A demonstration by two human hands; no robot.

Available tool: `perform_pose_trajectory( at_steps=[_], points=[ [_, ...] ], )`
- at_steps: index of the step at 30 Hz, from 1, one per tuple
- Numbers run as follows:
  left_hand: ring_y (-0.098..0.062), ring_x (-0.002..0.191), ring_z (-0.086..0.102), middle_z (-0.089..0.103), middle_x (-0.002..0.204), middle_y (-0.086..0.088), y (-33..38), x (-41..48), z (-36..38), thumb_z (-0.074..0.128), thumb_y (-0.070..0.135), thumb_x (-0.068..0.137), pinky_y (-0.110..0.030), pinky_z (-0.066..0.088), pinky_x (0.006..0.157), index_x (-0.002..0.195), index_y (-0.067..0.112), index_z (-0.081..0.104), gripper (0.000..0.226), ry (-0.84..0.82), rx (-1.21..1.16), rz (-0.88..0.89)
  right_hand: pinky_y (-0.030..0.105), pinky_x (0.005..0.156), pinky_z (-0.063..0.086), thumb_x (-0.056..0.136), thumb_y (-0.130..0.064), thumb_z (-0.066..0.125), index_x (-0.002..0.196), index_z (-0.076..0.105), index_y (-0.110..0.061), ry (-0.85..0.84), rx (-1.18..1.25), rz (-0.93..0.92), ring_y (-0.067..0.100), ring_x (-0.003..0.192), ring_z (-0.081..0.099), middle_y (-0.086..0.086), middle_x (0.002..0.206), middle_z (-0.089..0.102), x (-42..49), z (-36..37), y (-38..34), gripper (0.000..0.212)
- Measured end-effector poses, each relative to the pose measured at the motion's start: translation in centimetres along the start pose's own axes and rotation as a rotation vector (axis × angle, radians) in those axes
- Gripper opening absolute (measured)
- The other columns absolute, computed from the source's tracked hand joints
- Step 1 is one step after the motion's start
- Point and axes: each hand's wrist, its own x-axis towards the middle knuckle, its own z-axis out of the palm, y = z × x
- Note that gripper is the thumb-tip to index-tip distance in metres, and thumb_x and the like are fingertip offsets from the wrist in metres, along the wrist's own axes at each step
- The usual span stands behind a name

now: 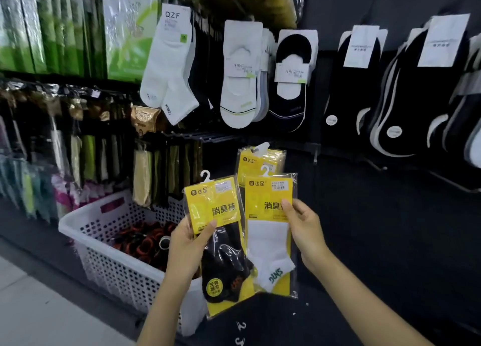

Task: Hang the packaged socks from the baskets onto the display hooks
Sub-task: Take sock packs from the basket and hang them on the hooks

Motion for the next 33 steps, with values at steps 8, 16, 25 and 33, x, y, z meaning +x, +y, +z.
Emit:
perform_pose_trajectory(
  at_steps=[8,16,25,33],
  points=[
    [0.007,0.087,0.066,0.073,0.095,0.019,-0.3,1.7,-2.2,0.067,0.022,0.085,-0.007,0.046,0.067,0.102,0.029,0.065,0.019,0.103,0.0,0.015,0.028,0.071,0.058,0.097,-0.022,0.054,0.092,0.068,-0.014,0.064,-0.069,-0.044,0.013,0.079,0.071,0.003,0.089,0.074,5.7,3.2,-0.9,0.016],
    [0.008,0.083,0.067,0.073,0.09,0.02,-1.2,2.5,-3.2,0.066,0.021,0.085,-0.006,0.047,0.063,0.098,0.029,0.065,0.016,0.121,-0.035,-0.009,0.057,0.089,0.049,0.095,-0.024,0.058,0.097,0.063,0.009,0.188,-0.116,-0.031,0.045,0.1,0.061,0.03,0.103,0.065,9.6,4.6,1.2,0.034],
    [0.0,0.09,0.069,0.074,0.095,0.014,-1.8,2.6,-2.6,0.067,0.022,0.085,-0.019,0.047,0.075,0.102,0.026,0.066,0.018,0.108,-0.044,-0.038,0.043,0.086,0.055,0.088,-0.037,0.066,0.087,0.069,-0.01,0.397,-0.202,0.114,0.026,0.092,0.067,0.008,0.093,0.071,14.3,3.9,3.3,0.027],
    [0.001,0.089,0.068,0.074,0.097,0.014,-1.8,1.9,-1.0,0.065,0.022,0.086,-0.015,0.049,0.072,0.105,0.026,0.065,0.019,0.029,-0.032,-0.069,0.029,0.077,0.051,0.092,-0.026,0.061,0.112,0.059,-0.007,0.317,-0.09,0.166,0.017,0.088,0.059,0.007,0.105,0.065,9.4,2.9,3.3,0.027]
  ],
)
